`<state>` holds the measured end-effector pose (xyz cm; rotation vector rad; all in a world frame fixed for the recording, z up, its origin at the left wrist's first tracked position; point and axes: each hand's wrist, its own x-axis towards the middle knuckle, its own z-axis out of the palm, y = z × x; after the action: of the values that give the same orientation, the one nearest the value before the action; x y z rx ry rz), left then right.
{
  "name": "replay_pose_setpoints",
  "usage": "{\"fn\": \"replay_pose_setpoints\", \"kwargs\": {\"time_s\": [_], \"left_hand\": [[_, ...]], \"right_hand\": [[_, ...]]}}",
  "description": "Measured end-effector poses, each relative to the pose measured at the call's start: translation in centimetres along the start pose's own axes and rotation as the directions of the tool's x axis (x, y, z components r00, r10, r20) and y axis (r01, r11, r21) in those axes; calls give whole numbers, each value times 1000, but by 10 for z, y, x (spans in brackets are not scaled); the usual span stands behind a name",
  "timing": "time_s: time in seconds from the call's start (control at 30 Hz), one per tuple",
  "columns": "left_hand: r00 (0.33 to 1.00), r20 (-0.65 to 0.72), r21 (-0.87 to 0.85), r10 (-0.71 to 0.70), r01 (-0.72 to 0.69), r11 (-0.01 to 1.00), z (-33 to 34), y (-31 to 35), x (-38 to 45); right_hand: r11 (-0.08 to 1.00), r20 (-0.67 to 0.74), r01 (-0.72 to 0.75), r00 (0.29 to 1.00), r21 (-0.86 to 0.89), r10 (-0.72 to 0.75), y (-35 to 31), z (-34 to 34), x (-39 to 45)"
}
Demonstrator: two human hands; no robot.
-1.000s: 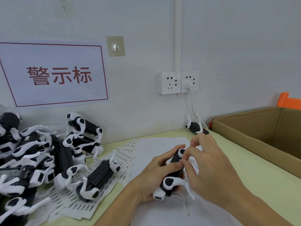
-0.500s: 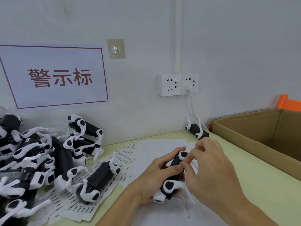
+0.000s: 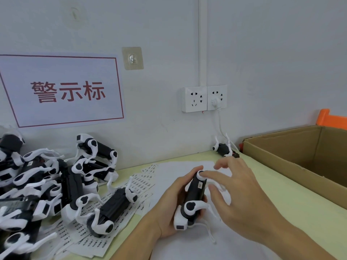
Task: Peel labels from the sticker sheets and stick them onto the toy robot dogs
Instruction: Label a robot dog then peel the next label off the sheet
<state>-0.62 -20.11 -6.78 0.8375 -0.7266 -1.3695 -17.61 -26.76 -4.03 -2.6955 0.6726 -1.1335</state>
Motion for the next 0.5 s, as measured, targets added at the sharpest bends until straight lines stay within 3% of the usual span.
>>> {"fn": "replay_pose_setpoints", "kwargs": {"time_s": [0.13, 0.23, 0.37, 0.5], "left_hand": [[999, 37, -26, -15, 16, 1000, 1, 3, -5], [1000, 1, -38, -22, 22, 999, 4, 4, -7], [998, 47, -122, -30, 35, 992, 6, 5, -10], [998, 58, -114, -13, 20, 993, 5, 4, -8]], "right_hand": [[995, 145, 80, 987, -56, -71, 2, 4, -4], [994, 179, 85, 981, -75, -71, 3, 8, -4], [994, 225, 94, 968, 62, -106, 2, 9, -4], [989, 158, 132, 977, 72, -142, 4, 8, -5]]}}
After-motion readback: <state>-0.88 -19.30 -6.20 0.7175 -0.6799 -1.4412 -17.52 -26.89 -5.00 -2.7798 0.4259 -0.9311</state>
